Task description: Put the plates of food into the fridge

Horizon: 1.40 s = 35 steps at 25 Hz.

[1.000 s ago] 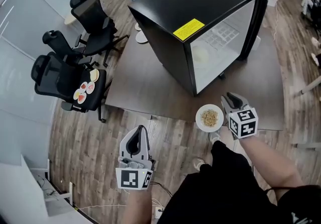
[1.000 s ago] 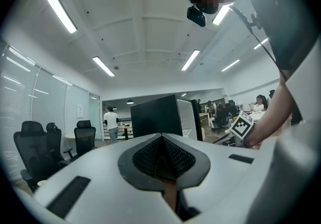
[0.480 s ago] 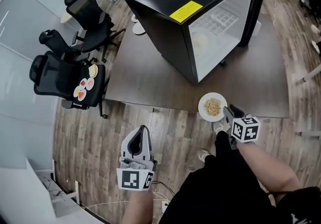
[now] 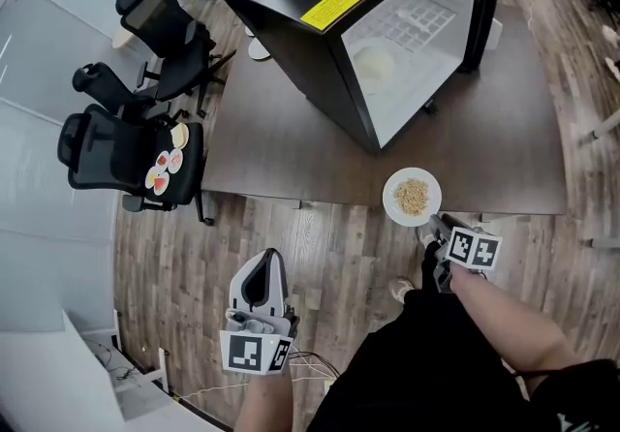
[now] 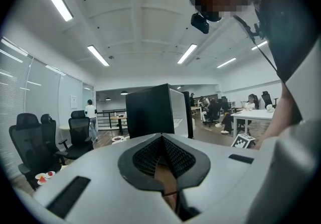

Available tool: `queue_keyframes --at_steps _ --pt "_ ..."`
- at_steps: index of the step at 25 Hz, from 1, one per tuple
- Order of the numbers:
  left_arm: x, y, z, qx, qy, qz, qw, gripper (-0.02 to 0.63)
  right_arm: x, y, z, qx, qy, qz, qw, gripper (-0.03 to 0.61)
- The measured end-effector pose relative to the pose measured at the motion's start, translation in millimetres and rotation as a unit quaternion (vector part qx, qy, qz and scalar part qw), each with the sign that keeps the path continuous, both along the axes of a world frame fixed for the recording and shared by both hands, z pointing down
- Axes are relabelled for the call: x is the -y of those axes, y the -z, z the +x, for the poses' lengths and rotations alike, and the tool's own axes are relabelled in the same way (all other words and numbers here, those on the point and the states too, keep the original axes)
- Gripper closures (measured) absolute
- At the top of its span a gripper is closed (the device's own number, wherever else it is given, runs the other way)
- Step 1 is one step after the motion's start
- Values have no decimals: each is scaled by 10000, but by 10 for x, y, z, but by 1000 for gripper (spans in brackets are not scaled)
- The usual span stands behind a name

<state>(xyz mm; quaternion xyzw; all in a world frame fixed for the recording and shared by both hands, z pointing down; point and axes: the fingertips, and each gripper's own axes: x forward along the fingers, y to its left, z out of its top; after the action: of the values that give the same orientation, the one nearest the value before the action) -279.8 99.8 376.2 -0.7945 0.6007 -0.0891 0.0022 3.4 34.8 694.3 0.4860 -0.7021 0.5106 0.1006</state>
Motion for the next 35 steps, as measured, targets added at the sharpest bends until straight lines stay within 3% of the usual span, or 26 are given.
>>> queue_keyframes --at_steps 8,16,27,35 --pt "-44 -146 -55 73 120 -281 9995 611 34 -280 -123 654 -239 -196 9974 450" --pt "-23 -238 12 149 82 -442 9989 611 119 -363 -233 1778 -628 -237 9818 451" --pt "27 -230 118 231 -61 -446 9987 611 210 -219 -267 2289 -812 -113 9700 558" --pt "100 -187 205 211 -193 -397 9988 611 314 -29 -186 2515 -935 -49 9633 560"
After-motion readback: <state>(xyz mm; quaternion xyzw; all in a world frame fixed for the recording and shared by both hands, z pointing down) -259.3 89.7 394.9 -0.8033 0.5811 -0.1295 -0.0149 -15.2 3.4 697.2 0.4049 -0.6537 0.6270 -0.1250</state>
